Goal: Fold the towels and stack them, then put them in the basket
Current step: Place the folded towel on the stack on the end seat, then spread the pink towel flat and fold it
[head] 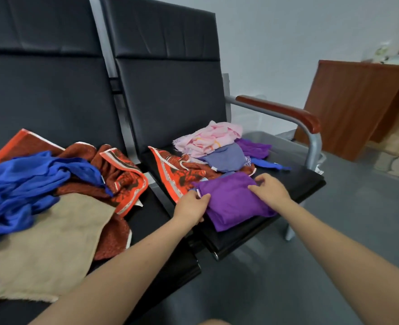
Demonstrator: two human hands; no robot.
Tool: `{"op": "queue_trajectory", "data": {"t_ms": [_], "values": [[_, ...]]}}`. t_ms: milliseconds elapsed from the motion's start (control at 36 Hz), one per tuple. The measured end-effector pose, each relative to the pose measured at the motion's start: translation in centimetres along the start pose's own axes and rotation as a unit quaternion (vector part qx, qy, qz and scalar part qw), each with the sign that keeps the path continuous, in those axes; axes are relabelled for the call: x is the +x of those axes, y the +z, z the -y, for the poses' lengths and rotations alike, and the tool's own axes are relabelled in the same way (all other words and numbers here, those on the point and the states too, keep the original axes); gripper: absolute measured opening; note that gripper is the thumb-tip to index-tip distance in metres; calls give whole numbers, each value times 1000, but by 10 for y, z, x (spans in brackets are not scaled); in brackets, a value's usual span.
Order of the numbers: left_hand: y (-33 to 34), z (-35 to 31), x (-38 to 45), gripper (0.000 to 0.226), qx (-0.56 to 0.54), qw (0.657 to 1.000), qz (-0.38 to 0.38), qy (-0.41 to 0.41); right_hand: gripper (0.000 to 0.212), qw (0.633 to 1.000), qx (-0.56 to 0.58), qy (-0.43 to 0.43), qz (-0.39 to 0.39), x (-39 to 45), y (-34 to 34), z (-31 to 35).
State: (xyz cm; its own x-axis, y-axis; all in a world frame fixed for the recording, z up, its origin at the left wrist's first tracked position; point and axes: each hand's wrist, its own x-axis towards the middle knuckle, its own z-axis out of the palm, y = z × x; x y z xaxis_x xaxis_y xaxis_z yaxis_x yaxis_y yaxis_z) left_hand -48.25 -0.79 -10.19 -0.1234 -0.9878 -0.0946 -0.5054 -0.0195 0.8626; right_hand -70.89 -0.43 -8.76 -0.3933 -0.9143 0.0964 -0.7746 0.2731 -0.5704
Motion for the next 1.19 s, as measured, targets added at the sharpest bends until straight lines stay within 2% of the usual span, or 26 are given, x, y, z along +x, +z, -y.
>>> {"op": "queue_trajectory", "data": {"t_ms": [111,250,361,444,528,639,722,778,806,889,944,1028,1139,1194], "values": [[-18,2,20,29,14,997,-69,19,22,997,1,-74,-39,16,-6,21],[-48,3,49,21,1,983,-176,52,26,990,58,-120,-43,53,6,67],[-60,19,70,15,33,978,-193,69,21,985,59,-153,-58,86,19,106],[-59,36,85,17,72,981,-167,65,30,981,54,-162,-88,120,33,131],[-54,46,92,25,129,975,-165,74,58,982,-4,-154,-105,153,46,146],[-49,52,98,30,165,965,-190,80,59,984,-89,-132,-74,184,55,150],[-48,53,97,32,154,963,-207,84,80,988,-126,-94,6,199,63,141],[-47,56,99,33,158,961,-212,83,74,981,-157,-100,53,204,73,128],[-47,56,99,33,162,960,-213,83,67,979,-160,-118,46,203,76,123],[-45,56,100,34,172,959,-208,83,47,976,-126,-174,-31,197,82,114],[-45,56,100,34,175,959,-205,83,42,976,-100,-188,-46,195,83,111],[-45,56,98,32,178,960,-202,80,39,985,-9,-174,-17,194,75,110],[-46,56,97,32,178,961,-196,79,27,978,142,-149,-18,188,48,120],[-46,53,95,31,179,962,-190,81,20,975,193,-112,18,179,29,126]]}}
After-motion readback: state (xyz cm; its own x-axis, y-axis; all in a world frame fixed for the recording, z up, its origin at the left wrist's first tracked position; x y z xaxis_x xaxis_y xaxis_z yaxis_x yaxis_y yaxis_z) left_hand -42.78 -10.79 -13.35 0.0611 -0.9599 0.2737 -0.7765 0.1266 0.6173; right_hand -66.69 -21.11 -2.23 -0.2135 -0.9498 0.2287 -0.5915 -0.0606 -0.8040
